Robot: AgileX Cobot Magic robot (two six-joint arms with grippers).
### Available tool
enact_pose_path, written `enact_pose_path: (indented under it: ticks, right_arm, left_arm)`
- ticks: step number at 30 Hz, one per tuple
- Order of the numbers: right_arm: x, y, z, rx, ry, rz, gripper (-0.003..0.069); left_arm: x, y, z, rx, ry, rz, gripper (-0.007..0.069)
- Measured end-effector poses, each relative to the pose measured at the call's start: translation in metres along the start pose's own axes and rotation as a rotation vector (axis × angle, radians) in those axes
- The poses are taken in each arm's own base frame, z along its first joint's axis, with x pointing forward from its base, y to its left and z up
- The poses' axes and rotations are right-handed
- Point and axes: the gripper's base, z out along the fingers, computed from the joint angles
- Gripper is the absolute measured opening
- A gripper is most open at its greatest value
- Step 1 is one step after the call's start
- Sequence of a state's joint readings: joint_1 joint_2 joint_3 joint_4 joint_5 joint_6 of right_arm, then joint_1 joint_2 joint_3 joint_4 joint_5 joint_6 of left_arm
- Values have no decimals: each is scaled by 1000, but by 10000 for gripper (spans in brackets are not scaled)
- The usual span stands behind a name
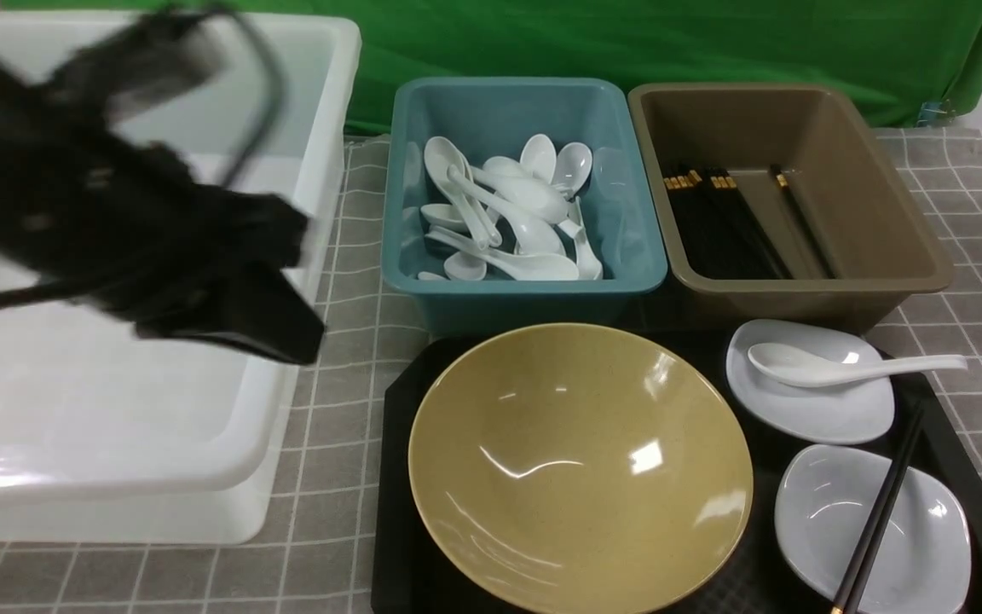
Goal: On grey table put chopsticks spoon bowls plates into blue grey white boxes.
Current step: 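Grasp the large bowl on the tray by its rim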
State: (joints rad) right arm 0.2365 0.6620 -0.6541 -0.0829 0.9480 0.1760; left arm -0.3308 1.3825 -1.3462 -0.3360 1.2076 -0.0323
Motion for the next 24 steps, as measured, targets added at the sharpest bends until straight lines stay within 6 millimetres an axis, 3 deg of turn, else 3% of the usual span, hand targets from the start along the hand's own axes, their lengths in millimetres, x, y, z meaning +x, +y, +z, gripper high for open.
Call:
enact_pose_path:
  ticks: [6,9,16,24]
  right_arm:
    - [-2,0,3,2,16,-16,40]
    - [-3,1,2,2,12,-15,45]
    - [-4,1,2,-1,-1,-15,64]
    - [-6,1,2,-4,-19,-16,81]
  left_arm:
    - [-42,-42,58,-121,73,150,133]
    - [-53,-49,79,-134,100,171,204]
    - [-68,-33,131,-262,177,209,373]
    - [-72,-27,162,-267,193,245,407]
